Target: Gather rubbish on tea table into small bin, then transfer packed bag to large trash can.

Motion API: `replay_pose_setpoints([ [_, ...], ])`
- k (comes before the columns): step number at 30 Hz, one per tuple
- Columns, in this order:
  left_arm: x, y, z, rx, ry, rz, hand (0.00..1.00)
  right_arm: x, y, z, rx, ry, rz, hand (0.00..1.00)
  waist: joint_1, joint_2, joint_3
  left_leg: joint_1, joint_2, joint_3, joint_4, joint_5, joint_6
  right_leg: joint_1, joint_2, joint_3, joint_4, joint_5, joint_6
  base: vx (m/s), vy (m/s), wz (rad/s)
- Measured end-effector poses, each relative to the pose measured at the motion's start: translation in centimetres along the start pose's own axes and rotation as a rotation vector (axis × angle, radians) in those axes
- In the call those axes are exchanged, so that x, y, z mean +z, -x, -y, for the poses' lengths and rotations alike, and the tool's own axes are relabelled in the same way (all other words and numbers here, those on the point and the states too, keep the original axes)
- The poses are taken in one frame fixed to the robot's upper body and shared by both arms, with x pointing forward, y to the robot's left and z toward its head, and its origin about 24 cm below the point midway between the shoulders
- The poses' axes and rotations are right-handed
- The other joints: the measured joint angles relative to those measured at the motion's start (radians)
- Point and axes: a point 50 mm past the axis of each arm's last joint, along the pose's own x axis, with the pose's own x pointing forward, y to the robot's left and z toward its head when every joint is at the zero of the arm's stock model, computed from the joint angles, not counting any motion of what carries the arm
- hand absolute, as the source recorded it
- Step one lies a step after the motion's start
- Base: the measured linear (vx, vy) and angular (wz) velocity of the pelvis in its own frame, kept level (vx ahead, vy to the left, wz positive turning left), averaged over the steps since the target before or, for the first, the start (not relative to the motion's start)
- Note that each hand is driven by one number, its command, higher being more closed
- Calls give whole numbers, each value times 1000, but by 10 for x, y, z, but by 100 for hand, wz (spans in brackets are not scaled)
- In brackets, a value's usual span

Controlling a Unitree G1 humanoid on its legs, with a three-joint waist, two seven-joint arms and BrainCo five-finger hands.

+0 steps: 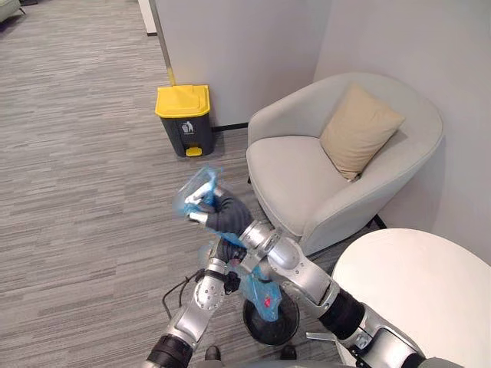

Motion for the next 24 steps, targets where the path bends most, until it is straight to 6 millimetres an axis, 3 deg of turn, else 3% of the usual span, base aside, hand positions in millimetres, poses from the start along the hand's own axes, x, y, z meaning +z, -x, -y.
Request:
replay_pose_setpoints([
  [9, -9, -4, 2, -1, -73, -36, 100, 2, -3, 0, -12, -68, 8, 100, 0, 1, 0, 0, 1, -1, 0, 1, -2, 1, 1, -1, -1, 1, -1, 0, 0, 0],
  [20, -8, -7, 2, 5, 6, -57, 100, 4, -7, -5, 26, -74, 11, 100, 1, 1, 0, -4, 1, 0, -2, 1, -3, -2, 1, 0, -8, 1, -1, 0, 0, 0],
  [21, -8, -7, 2, 3, 15, -60, 100, 4, -7, -6, 26, -73, 11, 0, 0, 1, 0, -4, 1, 0, -2, 1, -3, -2, 2, 0, -8, 1, -1, 0, 0, 0],
  [24, -9, -7, 2, -6, 38, -71, 100, 5, -7, -7, 34, -32, 18, 0, -1, 2, 1, -4, 1, 0, -3, 1, -3, -2, 2, 0, -9, 1, -1, 0, 0, 0],
])
